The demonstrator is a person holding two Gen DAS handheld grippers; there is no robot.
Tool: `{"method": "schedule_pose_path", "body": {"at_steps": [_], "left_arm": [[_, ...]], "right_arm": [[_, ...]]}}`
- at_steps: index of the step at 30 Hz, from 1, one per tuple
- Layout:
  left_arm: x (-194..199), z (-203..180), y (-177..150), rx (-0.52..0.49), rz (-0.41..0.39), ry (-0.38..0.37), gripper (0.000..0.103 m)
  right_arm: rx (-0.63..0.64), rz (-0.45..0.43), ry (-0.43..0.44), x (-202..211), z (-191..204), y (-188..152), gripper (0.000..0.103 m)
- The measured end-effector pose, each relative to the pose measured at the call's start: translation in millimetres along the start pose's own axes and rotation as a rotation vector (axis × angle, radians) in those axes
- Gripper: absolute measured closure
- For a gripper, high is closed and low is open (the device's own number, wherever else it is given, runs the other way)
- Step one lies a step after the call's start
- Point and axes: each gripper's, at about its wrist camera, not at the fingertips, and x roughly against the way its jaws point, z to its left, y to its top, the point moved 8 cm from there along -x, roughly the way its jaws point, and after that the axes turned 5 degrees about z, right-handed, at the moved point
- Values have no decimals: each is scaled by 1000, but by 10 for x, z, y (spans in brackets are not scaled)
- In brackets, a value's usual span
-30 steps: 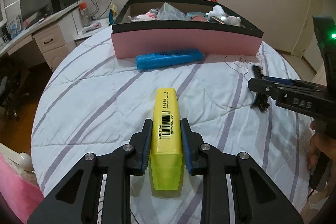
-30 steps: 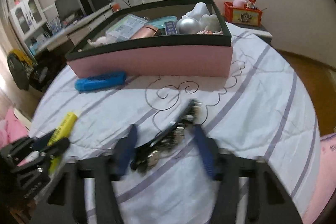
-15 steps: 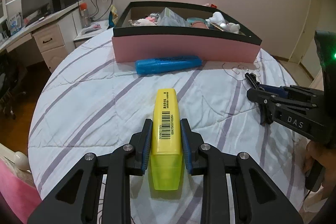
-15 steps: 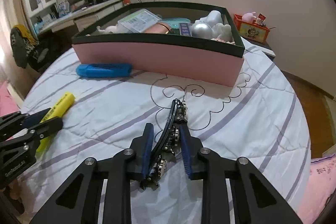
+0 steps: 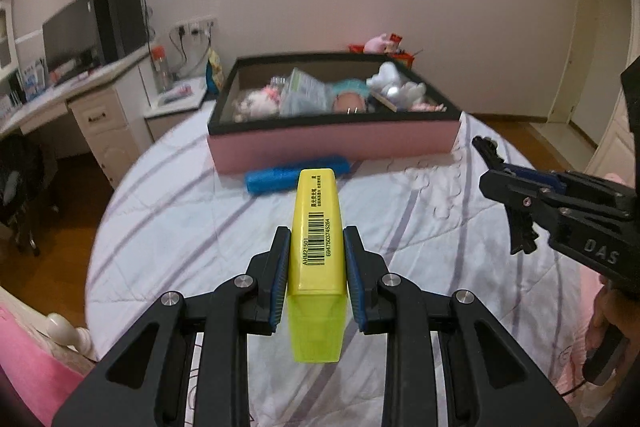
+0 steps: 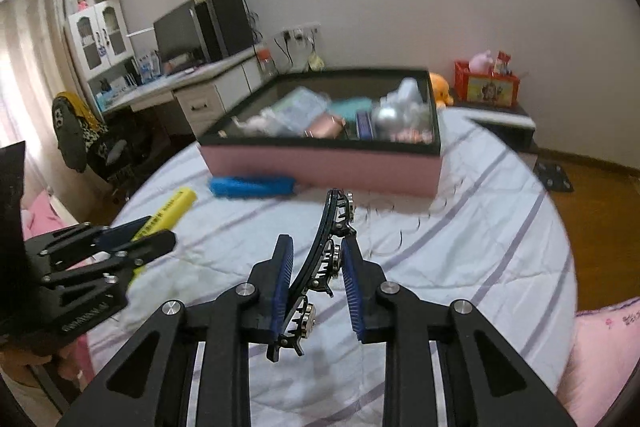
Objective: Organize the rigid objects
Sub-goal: 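Place the yellow highlighter and hair clip into the pink box, opening both tools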
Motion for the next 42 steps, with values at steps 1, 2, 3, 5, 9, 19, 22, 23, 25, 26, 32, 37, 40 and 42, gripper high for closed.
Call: {"method": "schedule_pose_path", "body": {"at_steps": [1,2,3,5,9,19,22,23,25,26,32,37,40,42], "left_arm": [[49,-19,35,-5,-14,2,76],[124,-41,89,-7,-37,1,76],[165,-56,119,-12,-46,-1,76],[287,-104,211,-25,-84,-3,76],[581,-152,398,-36,-188,-3,76],[1001,-97,855,-68,-337,80,76],[1039,-45,961,-61,-360,90,76],[1038,-33,982,-61,-363,96,76],[1037,2,1040,-61,-370,104,76],[1021,8,1065,-63,-370,103,76],[860,37,1230,-76,-366,110,76],[514,23,1439,-100,-324,103,76],[126,9,1609,-98,-261,32,76],[-146,-3,1694,-101,-212,20,76]], "right_arm": [[4,-13,1,47,17,44,77],[10,-32,4,125,35,91,77],[17,-51,4,196,58,132,77],[30,-90,4,344,106,219,77],[53,-184,-15,611,188,372,77],[101,-289,-31,892,336,691,77],[110,-299,-34,894,353,768,77],[113,-297,-34,881,355,802,77],[115,-306,-35,892,348,822,77],[117,-303,-34,878,347,834,77],[128,-288,-35,714,322,952,77],[143,-266,-33,492,254,1138,77],[149,-230,-30,222,164,1278,77],[148,-196,-26,10,97,1357,77]]}}
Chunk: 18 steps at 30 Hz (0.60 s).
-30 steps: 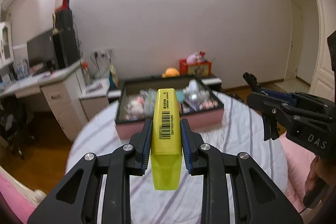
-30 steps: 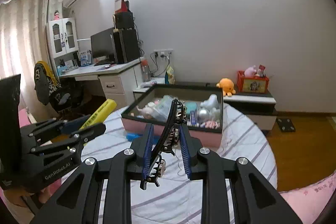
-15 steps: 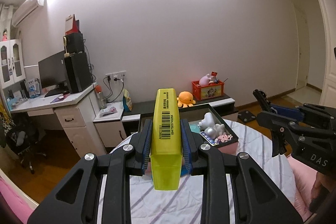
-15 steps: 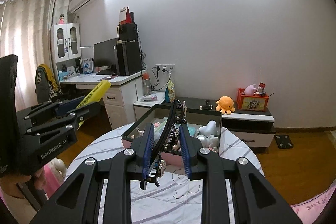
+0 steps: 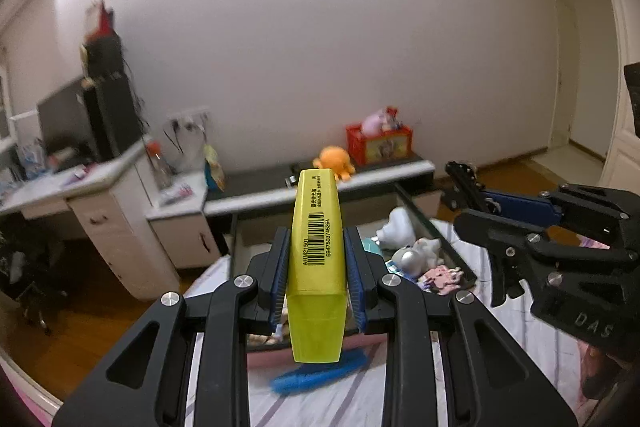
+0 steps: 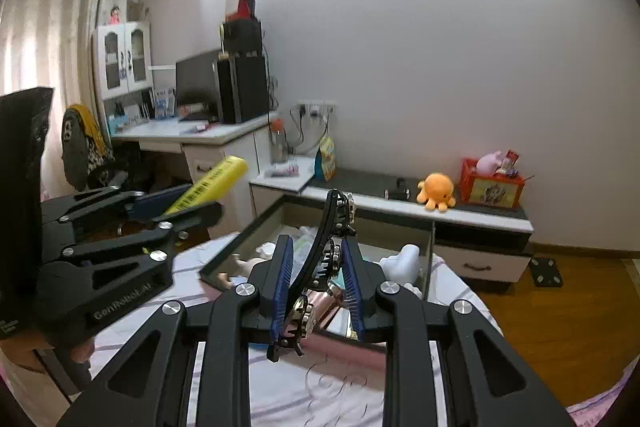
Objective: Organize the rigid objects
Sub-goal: 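Place the yellow highlighter and hair clip into the pink box, opening both tools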
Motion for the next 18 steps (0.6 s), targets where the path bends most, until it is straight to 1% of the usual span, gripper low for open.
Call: {"method": "schedule_pose_path", "body": {"at_steps": [4,6,7,9,12,13,15,17,18], "left_arm": [[-613,25,-27,10,109,-23,76],[-839,26,-57,7,150,-28,76],[-983,30,-78,4,180,-25,76],[-1182,50,-98,-5,213,-7,76],[-1437,42,-114,-4,255,-10,76],[-1522,39,-125,-10,274,0,76],[-1630,18,-150,-19,287,-2,76],[-1706,24,-191,-23,310,8,76],[-1711,33,-196,-23,304,14,72]], "right_arm": [[-18,81,8,-488,-194,-20,77],[-37,133,22,-738,-299,-74,77],[-43,149,21,-818,-345,-97,77],[-48,188,14,-1018,-423,-145,77],[-49,245,-7,-1276,-526,-222,77],[-52,258,-11,-1349,-556,-243,77],[-54,288,-27,-1471,-608,-273,77],[-57,294,-37,-1539,-649,-282,77],[-54,299,-41,-1559,-659,-292,75]]}}
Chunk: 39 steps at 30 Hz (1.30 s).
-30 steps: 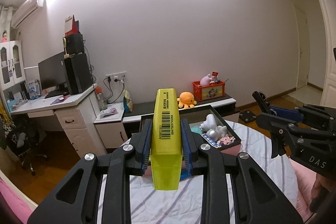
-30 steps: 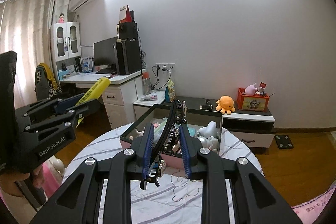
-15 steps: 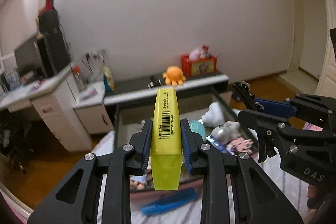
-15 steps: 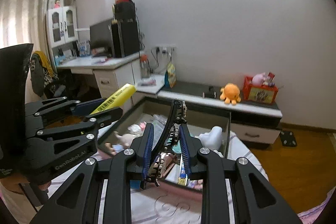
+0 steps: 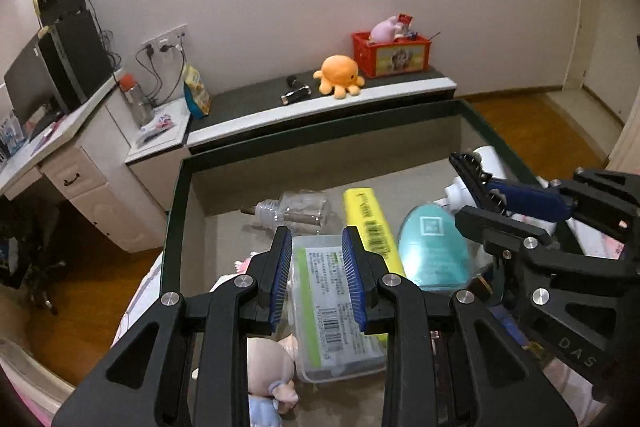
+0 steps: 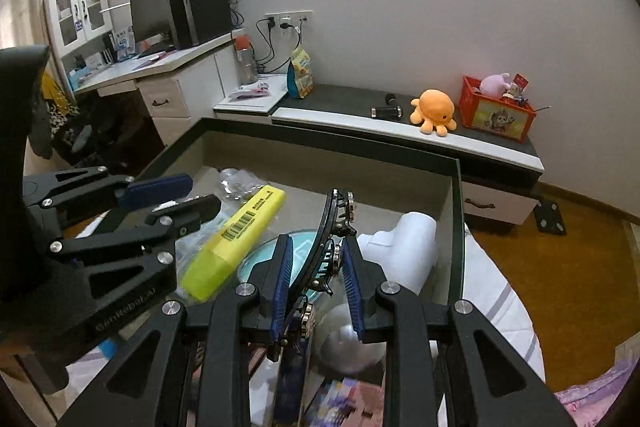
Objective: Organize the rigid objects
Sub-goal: 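Place the yellow highlighter and hair clip into the pink box, opening both tools, then lift both open tools out of the pink box back over the bed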
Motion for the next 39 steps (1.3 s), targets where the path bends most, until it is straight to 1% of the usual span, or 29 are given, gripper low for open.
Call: {"method": "schedule_pose_path", "body": {"at_steps": [1,2,3,4,5,6,8,9,10,12,14,18,23,26,27,30,33,35,37,39], "left_arm": [[1,14,-11,7,-1,0,67],[12,24,-28,17,-1,-4,57],[67,39,-48,29,-20,-7,47],[100,66,-49,33,-33,-3,42],[162,91,-65,37,-48,5,31],[236,124,-82,44,-65,16,23],[374,188,-99,57,-96,19,19],[471,215,-120,70,-116,17,15],[566,243,-144,83,-131,19,13],[714,290,-186,104,-154,18,2],[878,327,-239,118,-176,20,1],[1265,363,-393,129,-227,34,0],[1816,356,-672,124,-306,88,0],[2140,335,-874,135,-365,123,0],[2242,323,-950,145,-382,121,0],[2435,294,-1149,166,-396,111,0],[2601,283,-1327,170,-405,134,0],[2681,284,-1409,176,-414,125,0],[2687,262,-1446,182,-408,105,0],[2668,256,-1476,177,-391,105,0]], "right_arm": [[-3,6,-1,-13,-3,-4,68],[-8,9,2,-14,-9,-15,64],[-13,7,2,-11,-15,-12,54],[-21,0,-6,28,-32,-19,47],[-28,-8,-12,59,-48,-15,45],[-40,-24,-11,133,-67,-27,42],[-59,-51,4,234,-87,6,33],[-63,-60,4,281,-77,18,21],[-63,-78,-4,382,-51,21,20],[-61,-105,7,531,5,28,20],[-62,-125,27,691,79,17,20],[-50,-165,29,1015,220,-75,20],[-17,-250,-12,1532,416,-332,19],[-14,-308,-68,1831,480,-501,10],[-13,-336,-81,1951,519,-578,0],[-12,-374,-110,2193,584,-754,0],[-16,-387,-122,2349,604,-861,0],[-14,-397,-134,2440,610,-930,0],[-17,-395,-135,2473,625,-968,0],[-17,-391,-135,2472,613,-985,0]]}}
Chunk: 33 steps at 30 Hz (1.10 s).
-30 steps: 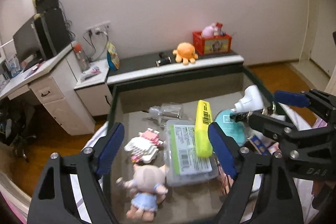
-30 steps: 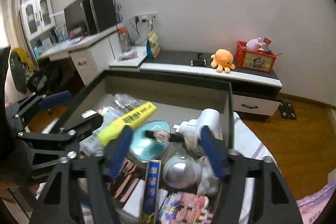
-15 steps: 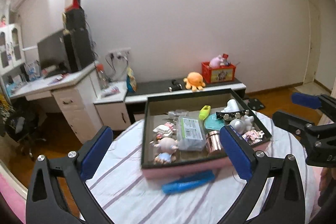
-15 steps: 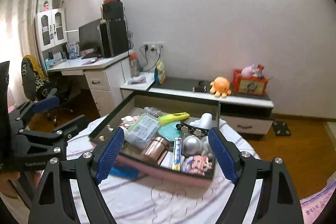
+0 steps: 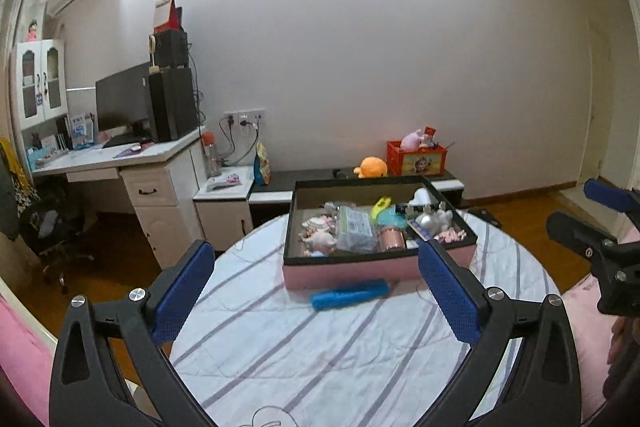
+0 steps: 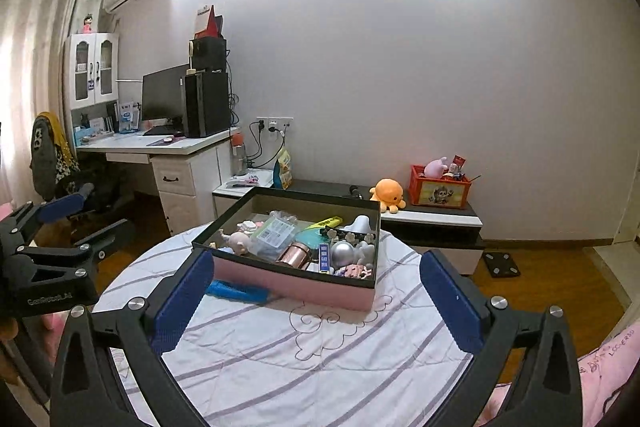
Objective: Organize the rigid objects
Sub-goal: 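Lift both open tools out of the pink box back over the bed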
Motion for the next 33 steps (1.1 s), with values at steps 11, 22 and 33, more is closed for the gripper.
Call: {"method": "schedule_pose_path", "body": {"at_steps": [11,22,33], "left_arm": [[-706,75,-514,47,231,-29,0],[-1758,-327,-940,75,464,-95,0],[-2123,-521,-872,89,512,-29,0]], "right_arm": [[-41,97,-18,-413,-287,-262,0],[-69,222,5,-1055,-590,-591,0],[-66,251,40,-1398,-726,-572,0]]}}
